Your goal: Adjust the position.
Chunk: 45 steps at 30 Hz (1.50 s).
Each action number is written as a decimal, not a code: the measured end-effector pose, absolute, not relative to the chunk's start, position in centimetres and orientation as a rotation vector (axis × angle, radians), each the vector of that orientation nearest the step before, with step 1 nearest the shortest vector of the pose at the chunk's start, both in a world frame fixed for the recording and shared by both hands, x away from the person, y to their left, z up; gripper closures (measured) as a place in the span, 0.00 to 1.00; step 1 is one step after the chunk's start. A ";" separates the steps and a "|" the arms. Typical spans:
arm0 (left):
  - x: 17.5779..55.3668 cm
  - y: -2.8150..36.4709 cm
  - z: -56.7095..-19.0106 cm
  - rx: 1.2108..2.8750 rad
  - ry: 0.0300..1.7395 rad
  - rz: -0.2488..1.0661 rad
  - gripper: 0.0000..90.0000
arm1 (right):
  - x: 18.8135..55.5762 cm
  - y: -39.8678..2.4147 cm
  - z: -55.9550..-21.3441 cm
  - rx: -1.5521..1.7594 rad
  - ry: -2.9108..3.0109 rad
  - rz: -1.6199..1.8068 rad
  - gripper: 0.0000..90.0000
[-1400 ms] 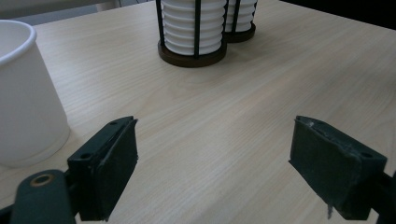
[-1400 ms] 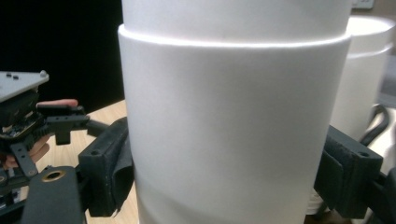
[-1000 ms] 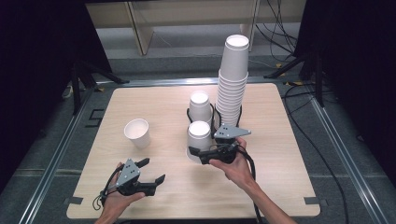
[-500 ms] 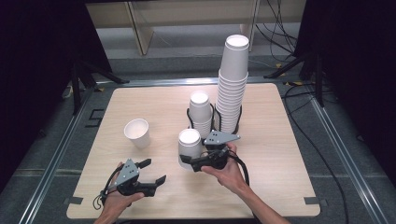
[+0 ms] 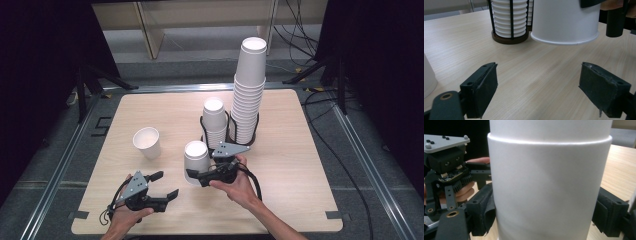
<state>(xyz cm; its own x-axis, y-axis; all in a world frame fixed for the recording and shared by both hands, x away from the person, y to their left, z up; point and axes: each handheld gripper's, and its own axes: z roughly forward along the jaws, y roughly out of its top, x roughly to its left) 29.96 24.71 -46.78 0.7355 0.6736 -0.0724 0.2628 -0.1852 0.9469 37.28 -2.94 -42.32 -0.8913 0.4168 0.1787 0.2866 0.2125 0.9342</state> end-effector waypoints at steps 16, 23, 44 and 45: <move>29.5 24.6 -46.3 1.728 0.737 0.385 0.16 | 36.7 -1.0 -42.3 0.611 2.386 1.803 0.21; 29.5 24.4 -46.3 1.708 0.718 0.343 0.16 | 36.4 -0.2 -42.5 0.578 2.399 1.854 0.21; 29.3 23.9 -46.1 1.681 0.699 0.289 0.03 | 34.8 2.0 -42.3 0.461 2.428 1.908 0.22; 29.2 23.9 -46.0 1.681 0.697 0.289 0.03 | 34.7 2.1 -42.3 0.456 2.431 1.919 0.22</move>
<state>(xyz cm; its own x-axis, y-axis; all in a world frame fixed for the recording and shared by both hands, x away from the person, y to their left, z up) 29.24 23.86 -46.04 0.7871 0.5892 -0.1825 0.2867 -0.0874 0.9540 34.69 2.07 -42.26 -0.9575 0.2330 0.1697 0.2191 0.2059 0.9537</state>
